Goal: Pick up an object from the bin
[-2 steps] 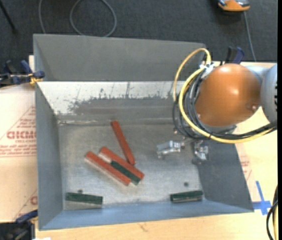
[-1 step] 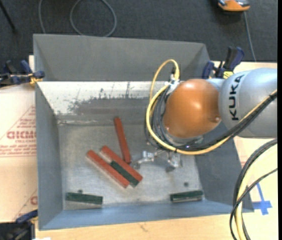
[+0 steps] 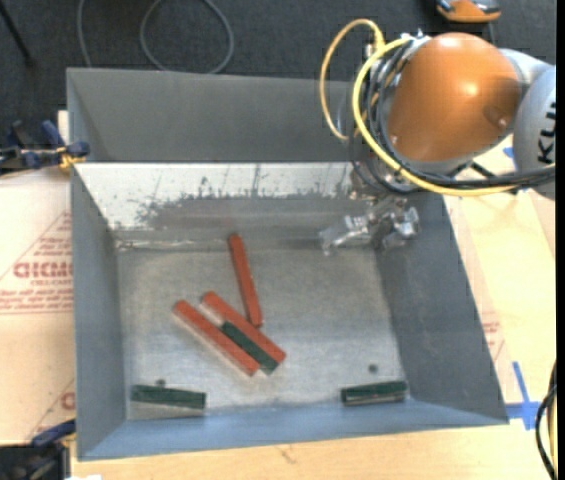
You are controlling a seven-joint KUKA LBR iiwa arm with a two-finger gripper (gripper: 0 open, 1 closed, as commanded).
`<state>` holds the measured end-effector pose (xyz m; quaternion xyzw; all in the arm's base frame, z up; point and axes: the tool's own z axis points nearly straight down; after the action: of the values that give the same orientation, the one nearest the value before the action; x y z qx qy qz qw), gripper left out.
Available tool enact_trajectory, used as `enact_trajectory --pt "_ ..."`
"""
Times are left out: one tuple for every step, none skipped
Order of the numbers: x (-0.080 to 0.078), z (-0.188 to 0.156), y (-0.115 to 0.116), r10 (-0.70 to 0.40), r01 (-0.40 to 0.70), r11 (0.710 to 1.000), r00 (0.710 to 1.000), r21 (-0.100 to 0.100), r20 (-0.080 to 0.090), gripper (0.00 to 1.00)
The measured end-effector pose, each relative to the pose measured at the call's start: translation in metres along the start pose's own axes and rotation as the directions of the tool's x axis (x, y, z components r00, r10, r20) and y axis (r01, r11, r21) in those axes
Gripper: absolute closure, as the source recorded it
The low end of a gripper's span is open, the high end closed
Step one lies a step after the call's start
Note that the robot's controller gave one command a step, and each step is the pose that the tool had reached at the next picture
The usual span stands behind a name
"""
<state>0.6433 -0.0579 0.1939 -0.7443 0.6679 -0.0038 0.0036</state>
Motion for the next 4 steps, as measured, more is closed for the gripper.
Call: enact_trajectory --pt "0.010 0.083 0.018 -0.184 0.184 0.983 0.983 -0.012 0.006 0.00" --pt "-0.089 0.058 0.000 -0.171 0.172 0.985 0.985 -0.003 0.008 0.00" --pt "-0.175 0.101 -0.005 -0.226 0.226 0.974 0.974 -0.006 0.009 0.00" --pt "-0.153 0.123 0.038 -0.494 0.494 0.869 0.869 -0.006 0.007 0.00"
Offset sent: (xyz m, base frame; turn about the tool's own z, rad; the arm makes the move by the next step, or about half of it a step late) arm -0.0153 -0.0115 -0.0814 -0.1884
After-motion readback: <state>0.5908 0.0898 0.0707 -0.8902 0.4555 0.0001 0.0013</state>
